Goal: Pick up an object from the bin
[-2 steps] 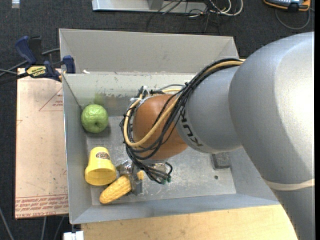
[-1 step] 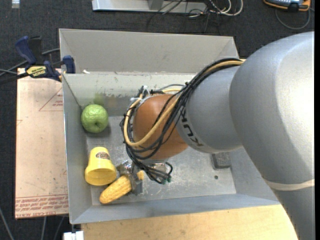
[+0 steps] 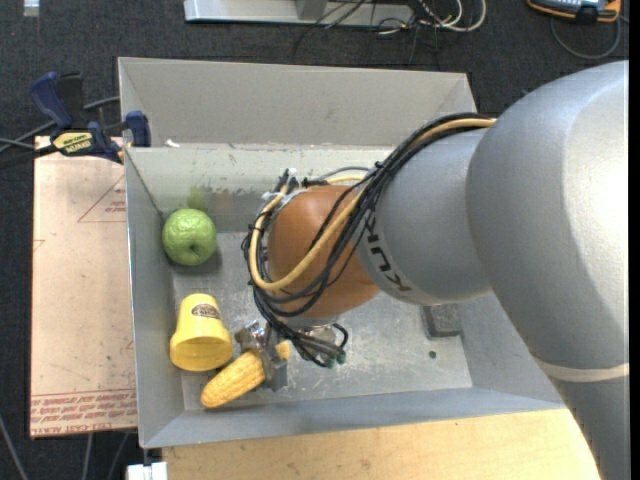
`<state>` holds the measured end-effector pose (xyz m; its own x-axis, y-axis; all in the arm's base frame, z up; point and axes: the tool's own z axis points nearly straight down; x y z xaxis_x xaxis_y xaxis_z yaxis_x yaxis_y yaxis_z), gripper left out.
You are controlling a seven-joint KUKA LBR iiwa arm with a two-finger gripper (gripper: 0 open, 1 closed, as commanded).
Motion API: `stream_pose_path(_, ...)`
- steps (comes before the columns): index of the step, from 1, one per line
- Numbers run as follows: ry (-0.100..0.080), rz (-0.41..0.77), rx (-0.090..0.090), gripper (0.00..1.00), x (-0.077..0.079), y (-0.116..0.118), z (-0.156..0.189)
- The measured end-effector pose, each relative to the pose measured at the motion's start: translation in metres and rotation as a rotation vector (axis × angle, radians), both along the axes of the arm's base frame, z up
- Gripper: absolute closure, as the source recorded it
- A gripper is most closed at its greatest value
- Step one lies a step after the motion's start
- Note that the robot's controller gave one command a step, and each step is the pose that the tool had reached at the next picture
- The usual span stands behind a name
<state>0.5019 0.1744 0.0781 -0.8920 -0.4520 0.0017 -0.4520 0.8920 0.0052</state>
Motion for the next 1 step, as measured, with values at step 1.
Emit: stream_pose_path(1, 0.0, -0.001, 0.0, 1.0, -0.0004, 0.0001, 0.0221)
